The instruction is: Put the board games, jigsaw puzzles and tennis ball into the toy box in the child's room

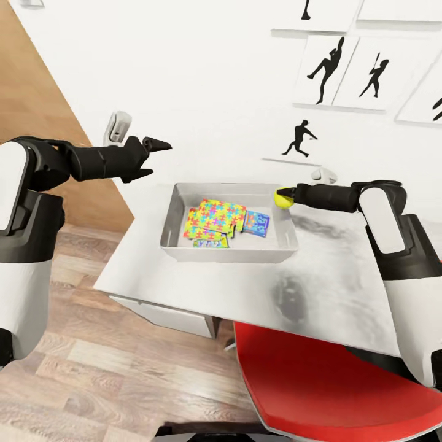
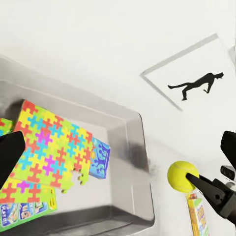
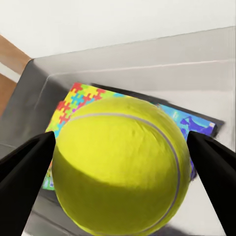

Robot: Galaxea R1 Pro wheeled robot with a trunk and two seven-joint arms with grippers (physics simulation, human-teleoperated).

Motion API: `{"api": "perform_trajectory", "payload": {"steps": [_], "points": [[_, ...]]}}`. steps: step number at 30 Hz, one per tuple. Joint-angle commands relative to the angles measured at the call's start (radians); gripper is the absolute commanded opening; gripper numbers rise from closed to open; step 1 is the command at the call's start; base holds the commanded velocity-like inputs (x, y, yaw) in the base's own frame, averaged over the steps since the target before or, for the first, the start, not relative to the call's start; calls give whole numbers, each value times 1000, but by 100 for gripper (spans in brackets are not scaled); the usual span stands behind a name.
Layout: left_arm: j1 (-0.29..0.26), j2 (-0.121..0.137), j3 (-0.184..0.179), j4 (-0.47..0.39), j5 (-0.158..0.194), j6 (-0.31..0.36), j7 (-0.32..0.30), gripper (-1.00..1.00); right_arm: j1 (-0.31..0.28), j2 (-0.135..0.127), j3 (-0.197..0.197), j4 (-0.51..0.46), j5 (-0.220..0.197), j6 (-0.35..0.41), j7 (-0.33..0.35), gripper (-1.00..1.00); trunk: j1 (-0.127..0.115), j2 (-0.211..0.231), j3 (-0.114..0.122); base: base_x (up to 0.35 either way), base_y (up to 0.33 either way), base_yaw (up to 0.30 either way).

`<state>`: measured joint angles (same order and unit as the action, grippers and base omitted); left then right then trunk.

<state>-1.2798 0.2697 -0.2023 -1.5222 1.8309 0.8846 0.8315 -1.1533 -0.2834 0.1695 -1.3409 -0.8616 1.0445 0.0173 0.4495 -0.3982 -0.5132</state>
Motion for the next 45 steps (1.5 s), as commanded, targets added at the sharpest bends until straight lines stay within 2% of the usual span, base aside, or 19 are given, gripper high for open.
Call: {"api": "perform_trajectory", "payload": {"steps": [1,8,17,21,25,26,31,37,45], "points": [[2,4,0,-1,10,-2,10,100,-1,1,2,1,1,3,-5,-100,1,-2,-2,0,0,295],[11,16,2,-3,11,-2,9,100,-2,5,4,5,3,3,-23,-100,1,-2,-2,0,0,295],[14,19,2,-4,11,-2,9,100,-1,6,3,6,5,3,-58,-100,1,-2,-3,0,0,193],[14,20,1,-5,11,-3,9,100,-1,9,4,6,4,3,-120,-100,1,-2,-3,0,0,58],[15,21,2,-5,11,-3,9,100,0,32,6,6,3,3,-220,-100,1,-2,-4,0,0,24],[15,21,2,-5,11,-3,9,100,0,32,6,6,3,3,-220,-100,1,-2,-4,0,0,16],[17,20,3,-6,11,-3,10,100,8,76,10,7,3,3,-327,-100,1,-2,-4,0,0,9],[17,20,5,-6,11,-3,9,100,13,95,14,12,3,3,-369,-100,1,-2,-4,0,0,3],[17,20,7,-5,11,-3,9,100,15,102,51,16,1,3,-386,-100,1,-2,-4,0,0,0]]}}
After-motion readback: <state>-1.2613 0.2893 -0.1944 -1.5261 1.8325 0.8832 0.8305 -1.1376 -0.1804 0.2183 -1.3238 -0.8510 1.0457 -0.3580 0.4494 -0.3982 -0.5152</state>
